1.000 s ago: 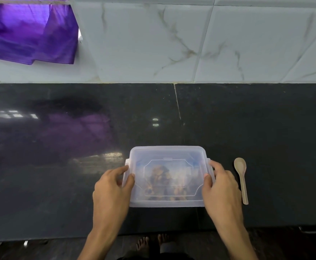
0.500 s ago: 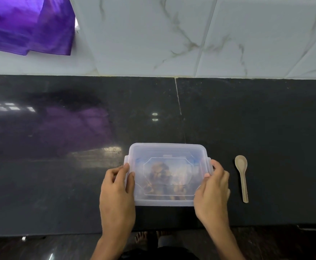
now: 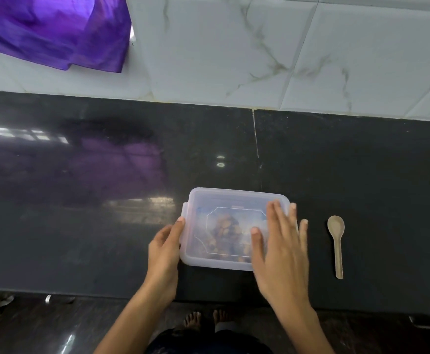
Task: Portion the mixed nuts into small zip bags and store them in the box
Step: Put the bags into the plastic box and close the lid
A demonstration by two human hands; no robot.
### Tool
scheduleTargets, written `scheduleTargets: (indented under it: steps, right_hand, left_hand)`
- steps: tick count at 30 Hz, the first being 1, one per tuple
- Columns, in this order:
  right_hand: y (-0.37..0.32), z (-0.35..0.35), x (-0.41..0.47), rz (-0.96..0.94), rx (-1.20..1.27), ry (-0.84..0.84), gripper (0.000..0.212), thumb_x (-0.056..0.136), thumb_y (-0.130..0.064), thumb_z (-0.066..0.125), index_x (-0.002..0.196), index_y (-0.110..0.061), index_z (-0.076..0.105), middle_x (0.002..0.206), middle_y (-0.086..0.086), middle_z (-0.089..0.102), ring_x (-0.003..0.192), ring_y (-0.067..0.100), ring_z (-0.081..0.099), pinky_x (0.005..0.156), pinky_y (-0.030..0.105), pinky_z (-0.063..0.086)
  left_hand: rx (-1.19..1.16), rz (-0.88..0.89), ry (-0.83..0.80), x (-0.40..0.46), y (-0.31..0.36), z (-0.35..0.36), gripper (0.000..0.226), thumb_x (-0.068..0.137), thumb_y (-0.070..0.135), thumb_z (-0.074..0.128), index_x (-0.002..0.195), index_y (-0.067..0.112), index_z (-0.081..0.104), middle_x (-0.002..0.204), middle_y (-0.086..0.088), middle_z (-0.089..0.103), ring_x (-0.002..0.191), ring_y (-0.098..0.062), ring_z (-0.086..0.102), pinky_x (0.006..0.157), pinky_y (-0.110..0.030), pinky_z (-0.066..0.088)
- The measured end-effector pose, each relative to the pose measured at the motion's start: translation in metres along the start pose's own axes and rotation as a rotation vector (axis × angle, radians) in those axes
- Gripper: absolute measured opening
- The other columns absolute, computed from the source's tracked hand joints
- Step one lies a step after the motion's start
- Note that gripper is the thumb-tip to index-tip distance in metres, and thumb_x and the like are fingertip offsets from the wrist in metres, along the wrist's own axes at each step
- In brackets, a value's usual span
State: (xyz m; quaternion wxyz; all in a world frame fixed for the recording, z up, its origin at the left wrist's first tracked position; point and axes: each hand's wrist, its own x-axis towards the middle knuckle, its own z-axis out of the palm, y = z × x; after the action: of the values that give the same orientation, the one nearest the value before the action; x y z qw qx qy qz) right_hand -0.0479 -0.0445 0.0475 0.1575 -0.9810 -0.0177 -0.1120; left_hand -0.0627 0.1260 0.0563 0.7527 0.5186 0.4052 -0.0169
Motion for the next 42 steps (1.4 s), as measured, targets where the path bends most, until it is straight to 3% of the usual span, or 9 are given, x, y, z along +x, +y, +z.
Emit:
scheduleTargets:
  steps: [6,10,15,25,28,31,33,38,42]
  right_hand:
    - [-0.004,0.012,-0.007,-0.109,-0.115,-0.032,0.056,0.094,-0.043,0.032,0.135,-0.01,0.05,0.141,0.004,0.049,0.134,0.018,0.031,0.111,0.038,0.028]
    - [-0.006,0.013,-0.005,-0.11,-0.143,-0.015,0.056,0.092,-0.043,0.033,0.133,-0.011,0.053,0.137,0.004,0.053,0.13,0.022,0.045,0.105,0.041,0.034]
    - [-0.005,0.015,-0.005,-0.117,-0.163,0.026,0.055,0.091,-0.042,0.035,0.132,-0.012,0.054,0.137,0.004,0.053,0.129,0.023,0.048,0.105,0.041,0.033]
    - [-0.003,0.019,-0.004,-0.145,-0.149,0.081,0.054,0.09,-0.041,0.036,0.131,-0.012,0.055,0.135,0.005,0.055,0.128,0.023,0.049,0.104,0.043,0.033]
    - [-0.003,0.02,-0.004,-0.138,-0.147,0.07,0.054,0.09,-0.042,0.036,0.132,-0.013,0.055,0.136,0.005,0.054,0.128,0.022,0.048,0.105,0.042,0.033]
    - [-0.002,0.02,-0.003,-0.14,-0.112,0.056,0.054,0.091,-0.043,0.035,0.132,-0.013,0.055,0.137,0.003,0.054,0.129,0.021,0.048,0.105,0.042,0.035]
    - [-0.003,0.019,-0.004,-0.135,-0.024,0.078,0.054,0.091,-0.043,0.036,0.134,-0.014,0.053,0.139,0.001,0.051,0.132,0.017,0.041,0.106,0.041,0.036]
    - [0.006,0.004,-0.001,0.311,0.64,0.256,0.054,0.093,-0.026,0.057,0.143,-0.019,0.038,0.149,-0.004,0.037,0.14,0.009,0.028,0.115,0.036,0.027]
    - [0.035,-0.014,0.009,0.9,1.199,-0.225,0.032,0.088,-0.037,0.062,0.115,-0.02,0.06,0.124,0.004,0.063,0.11,0.013,0.059,0.098,0.035,0.045]
  left_hand:
    - [-0.149,-0.137,-0.029,0.0,0.01,0.0,0.024,0.088,0.025,0.064,0.097,0.004,0.068,0.078,-0.008,0.073,0.065,-0.017,0.069,0.063,-0.03,0.052]
    - [-0.119,0.111,0.087,0.003,0.012,-0.005,0.037,0.08,0.007,0.072,0.116,0.004,0.062,0.088,-0.004,0.07,0.071,-0.013,0.065,0.073,-0.031,0.055]
    - [0.308,0.502,0.116,-0.009,0.005,0.002,0.048,0.072,0.019,0.081,0.117,0.017,0.065,0.097,0.015,0.067,0.086,0.003,0.066,0.08,-0.023,0.056]
    - [0.374,0.665,0.17,-0.009,-0.008,0.01,0.037,0.084,0.012,0.071,0.12,0.01,0.063,0.094,0.024,0.063,0.087,0.018,0.061,0.085,-0.016,0.052]
    - [0.467,0.696,0.179,-0.008,-0.01,0.01,0.039,0.088,0.016,0.067,0.126,0.014,0.06,0.108,0.016,0.065,0.095,0.009,0.062,0.09,-0.023,0.052]
    - [0.834,0.81,0.155,-0.006,-0.011,0.014,0.047,0.098,0.022,0.049,0.144,0.019,0.039,0.15,0.002,0.036,0.141,-0.009,0.025,0.118,-0.029,0.018]
    - [1.02,0.893,0.142,-0.001,-0.011,0.019,0.05,0.101,0.026,0.041,0.148,0.015,0.027,0.154,0.004,0.011,0.143,-0.008,0.001,0.116,-0.027,-0.001]
    - [1.191,0.977,0.067,0.008,-0.012,0.023,0.039,0.1,0.032,0.044,0.133,0.013,0.055,0.148,-0.004,0.04,0.14,-0.014,0.012,0.113,-0.034,0.011]
    - [1.112,0.956,0.073,0.006,-0.013,0.022,0.039,0.097,0.03,0.049,0.132,0.014,0.056,0.148,0.0,0.038,0.14,-0.006,0.009,0.111,-0.026,0.017]
